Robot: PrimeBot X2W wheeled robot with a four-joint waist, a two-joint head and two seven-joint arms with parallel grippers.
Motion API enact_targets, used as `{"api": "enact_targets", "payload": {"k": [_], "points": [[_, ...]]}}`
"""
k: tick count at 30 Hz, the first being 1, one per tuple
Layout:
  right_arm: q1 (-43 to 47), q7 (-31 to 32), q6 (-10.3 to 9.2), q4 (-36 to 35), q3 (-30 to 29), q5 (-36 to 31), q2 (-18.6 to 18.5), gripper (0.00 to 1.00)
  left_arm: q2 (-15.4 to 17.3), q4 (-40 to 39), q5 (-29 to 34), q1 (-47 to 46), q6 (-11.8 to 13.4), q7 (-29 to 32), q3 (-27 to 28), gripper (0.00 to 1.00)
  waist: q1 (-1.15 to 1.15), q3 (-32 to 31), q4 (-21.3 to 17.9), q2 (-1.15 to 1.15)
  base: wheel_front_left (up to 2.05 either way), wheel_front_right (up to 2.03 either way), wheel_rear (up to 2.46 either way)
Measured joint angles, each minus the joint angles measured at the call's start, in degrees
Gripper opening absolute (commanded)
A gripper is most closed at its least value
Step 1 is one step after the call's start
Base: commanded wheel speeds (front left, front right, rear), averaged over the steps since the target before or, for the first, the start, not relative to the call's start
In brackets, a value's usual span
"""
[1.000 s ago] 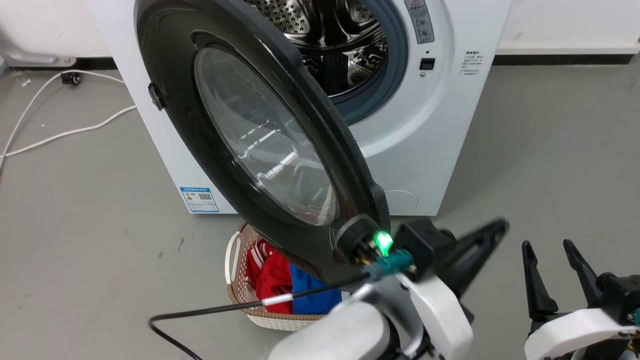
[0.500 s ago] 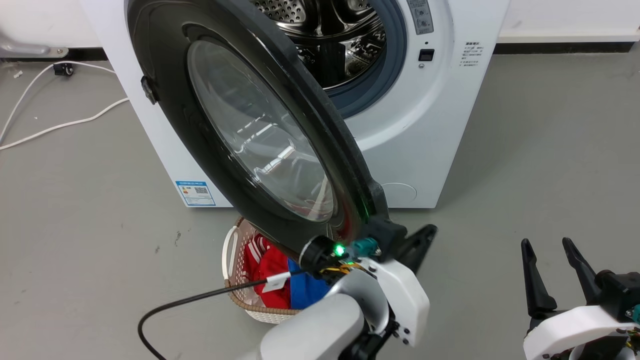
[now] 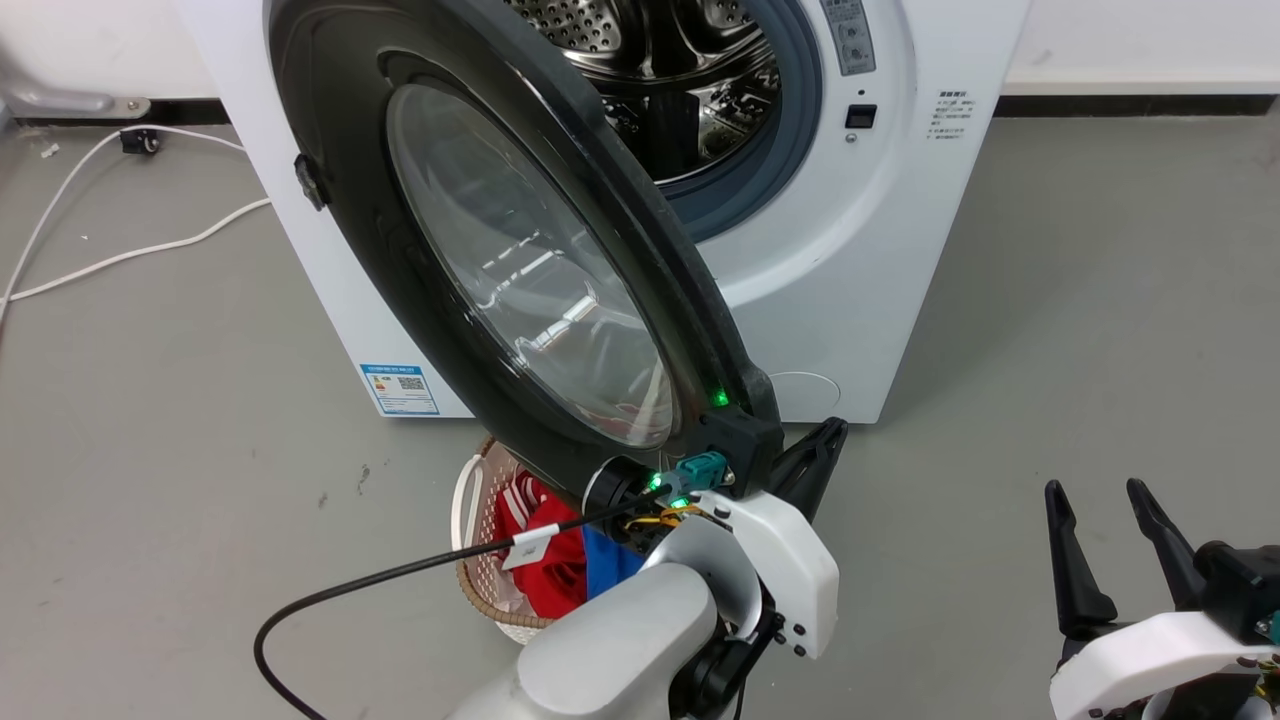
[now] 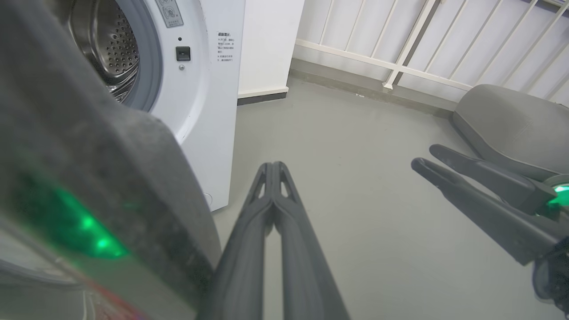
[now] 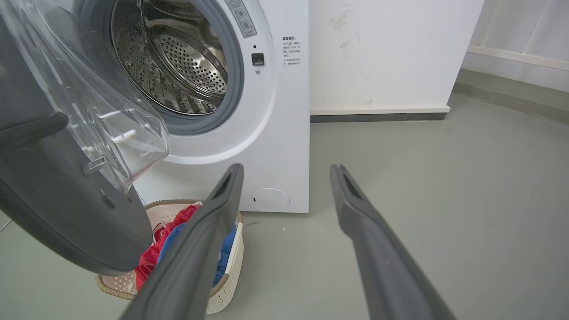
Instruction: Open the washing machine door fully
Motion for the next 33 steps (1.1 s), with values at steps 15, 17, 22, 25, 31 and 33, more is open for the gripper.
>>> {"api": "enact_targets", "payload": {"k": [15, 17, 22, 25, 31, 33], "points": [[1.5, 0.2, 0.0, 0.1, -1.5, 1.0, 0.0, 1.0, 4.8, -6.6, -0.2, 5.3, 3.0, -0.9, -0.7, 0.0, 0.0, -2.1, 1.7, 0.0, 0.0, 0.0, 0.0], [1.6, 0.3, 0.0, 0.2, -1.4, 1.3, 0.0, 1.0, 5.8, -8.1, -0.2, 6.3, 3.8, -0.9, -0.7, 0.0, 0.0, -2.6, 1.8, 0.0, 0.0, 0.0, 0.0], [2.2, 0.6, 0.0, 0.0, -1.6, 1.6, 0.0, 1.0, 8.3, -12.2, -0.3, 8.1, 6.0, -0.4, -0.6, 0.0, 0.0, -2.9, 2.2, 0.0, 0.0, 0.0, 0.0], [2.4, 0.7, 0.0, -0.1, -1.8, 1.9, 0.0, 1.0, 9.8, -15.0, 0.0, 9.2, 7.1, -0.1, -0.6, 0.0, 0.0, -2.9, 2.6, 0.0, 0.0, 0.0, 0.0], [2.7, 0.7, 0.0, -0.1, -2.4, 2.3, 0.0, 1.0, 12.9, -20.7, 0.9, 11.4, 9.9, 0.1, -0.8, 0.0, 0.0, -2.6, 3.5, 0.0, 0.0, 0.0, 0.0], [2.8, 0.7, 0.0, -0.2, -2.6, 2.4, 0.0, 1.0, 14.0, -22.5, 1.4, 12.1, 10.6, 0.1, -1.0, 0.0, -0.01, -2.5, 4.1, 0.0, 0.0, 0.0, 0.0]]}}
